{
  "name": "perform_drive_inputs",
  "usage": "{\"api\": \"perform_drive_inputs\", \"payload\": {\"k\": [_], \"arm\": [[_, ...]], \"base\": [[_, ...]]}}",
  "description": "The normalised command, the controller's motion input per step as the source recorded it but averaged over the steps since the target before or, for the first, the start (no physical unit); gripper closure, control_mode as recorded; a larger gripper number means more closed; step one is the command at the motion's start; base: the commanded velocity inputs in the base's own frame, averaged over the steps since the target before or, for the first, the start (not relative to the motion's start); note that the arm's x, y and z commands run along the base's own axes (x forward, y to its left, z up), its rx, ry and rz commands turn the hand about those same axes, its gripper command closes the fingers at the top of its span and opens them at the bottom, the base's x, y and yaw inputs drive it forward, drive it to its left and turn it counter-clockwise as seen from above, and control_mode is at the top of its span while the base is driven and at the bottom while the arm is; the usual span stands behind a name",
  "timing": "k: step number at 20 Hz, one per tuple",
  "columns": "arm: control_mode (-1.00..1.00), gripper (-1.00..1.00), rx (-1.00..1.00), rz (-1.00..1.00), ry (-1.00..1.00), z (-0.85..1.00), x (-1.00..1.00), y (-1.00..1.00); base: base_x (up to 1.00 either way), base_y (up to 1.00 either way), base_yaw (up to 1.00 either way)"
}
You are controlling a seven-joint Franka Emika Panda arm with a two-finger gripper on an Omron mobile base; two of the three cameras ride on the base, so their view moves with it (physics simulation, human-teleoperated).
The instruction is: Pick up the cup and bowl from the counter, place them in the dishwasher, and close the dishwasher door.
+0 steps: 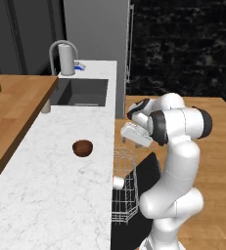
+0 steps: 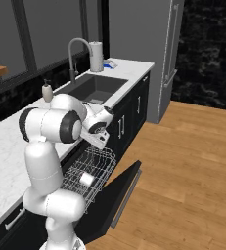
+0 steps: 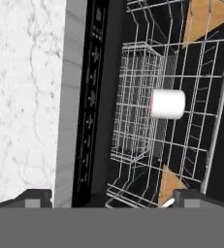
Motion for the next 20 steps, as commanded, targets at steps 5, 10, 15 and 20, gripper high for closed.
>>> {"api": "perform_drive_inputs", "payload": {"k": [5, 10, 15, 20], "arm": [[-1.0, -1.0, -0.05, -0.01, 0.15, 0.08, 0.41, 0.86], [-1.0, -1.0, -0.08, 0.0, 0.18, 0.08, 0.41, 0.67], [-1.0, -1.0, -0.11, 0.0, 0.13, 0.15, 0.09, 0.77], [-1.0, -1.0, -0.14, -0.03, 0.06, 0.12, 0.0, 0.6]], "base": [[0.0, 0.0, 0.0], [0.0, 0.0, 0.0], [0.0, 0.0, 0.0], [0.0, 0.0, 0.0]]}}
